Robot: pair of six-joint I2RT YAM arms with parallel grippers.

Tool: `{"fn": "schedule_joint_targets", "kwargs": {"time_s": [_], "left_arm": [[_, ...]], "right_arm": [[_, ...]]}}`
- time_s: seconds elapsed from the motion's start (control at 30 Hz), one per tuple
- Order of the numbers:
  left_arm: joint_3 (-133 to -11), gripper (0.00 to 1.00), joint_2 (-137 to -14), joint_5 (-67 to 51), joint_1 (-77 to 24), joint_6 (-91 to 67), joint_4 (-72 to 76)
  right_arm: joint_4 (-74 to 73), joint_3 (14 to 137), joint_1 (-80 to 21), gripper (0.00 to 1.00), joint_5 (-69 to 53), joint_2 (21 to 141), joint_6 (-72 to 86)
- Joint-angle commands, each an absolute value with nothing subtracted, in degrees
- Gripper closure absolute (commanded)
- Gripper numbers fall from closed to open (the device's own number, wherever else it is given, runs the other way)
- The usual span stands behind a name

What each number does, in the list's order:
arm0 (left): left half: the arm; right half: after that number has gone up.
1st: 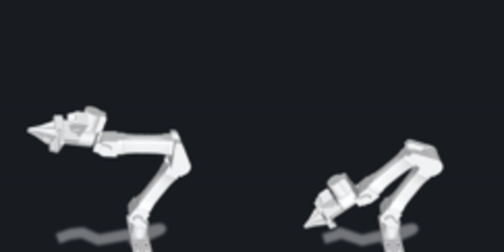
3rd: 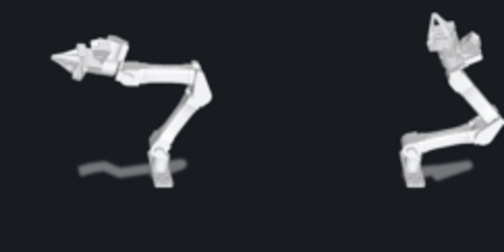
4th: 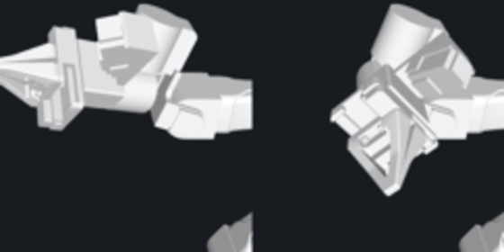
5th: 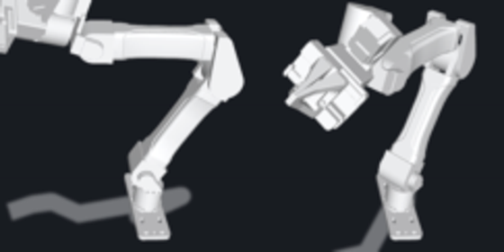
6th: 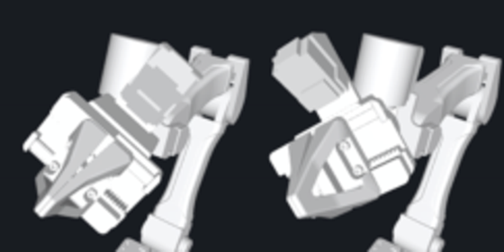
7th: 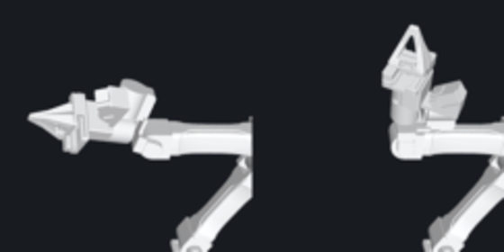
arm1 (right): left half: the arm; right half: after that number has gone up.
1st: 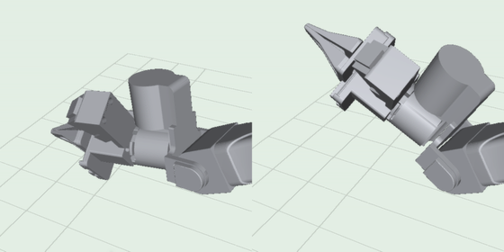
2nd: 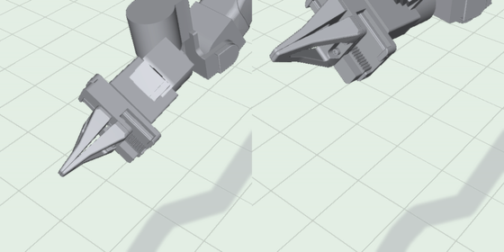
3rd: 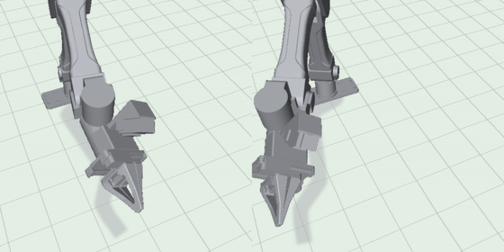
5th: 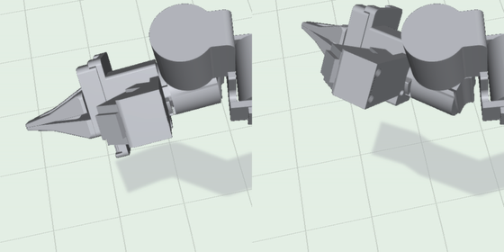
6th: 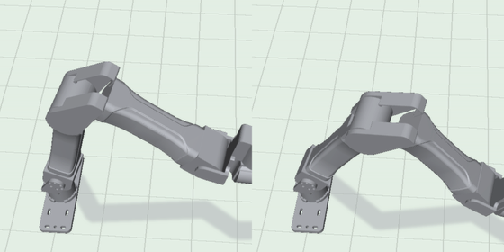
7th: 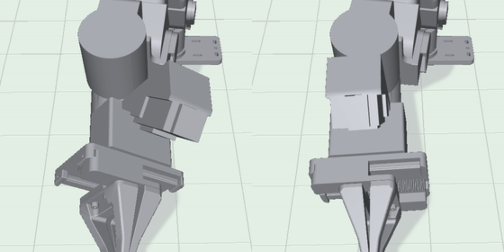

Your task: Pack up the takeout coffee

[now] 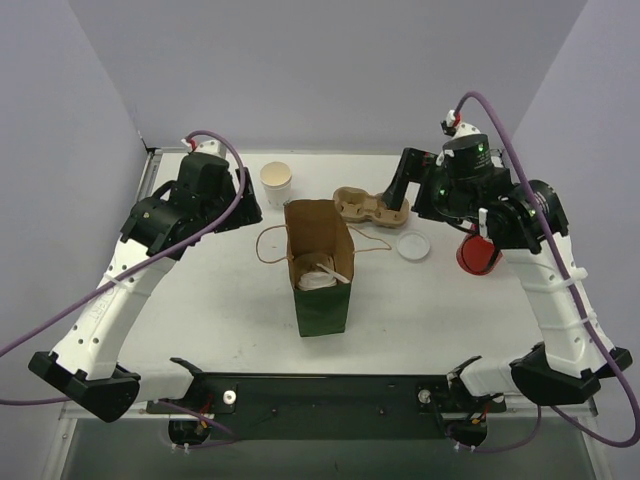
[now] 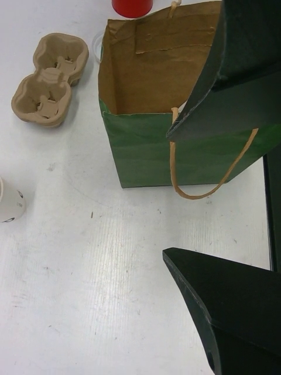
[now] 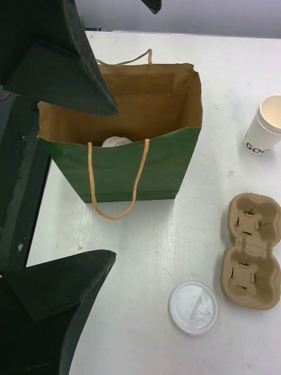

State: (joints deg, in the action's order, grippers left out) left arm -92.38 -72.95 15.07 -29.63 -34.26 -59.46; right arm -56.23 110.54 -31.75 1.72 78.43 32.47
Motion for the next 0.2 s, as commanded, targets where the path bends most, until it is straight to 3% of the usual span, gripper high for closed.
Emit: {"fn": "schedule_joint_targets", "kwargs": {"time_s": [0.0,0.1,0.17], "left_arm": [[-92.6,0.16,-70.9,17.4,-29.4,-34.2,-58.7],[-92.1,0.15,-70.7,18.2,-29.4,-34.2,-58.5],[-91.9,0.06,-70.6,19.5,-29.3,-34.0,-59.1]], "right_arm": [[-54.1,106.3,-30.6,0.08,3.9,76.3,34.7],[-53.0,104.2,-30.5,0.08,3.9,75.8,35.4],[-52.7,103.3,-30.4,0.08,4.2,75.1,35.9]]}}
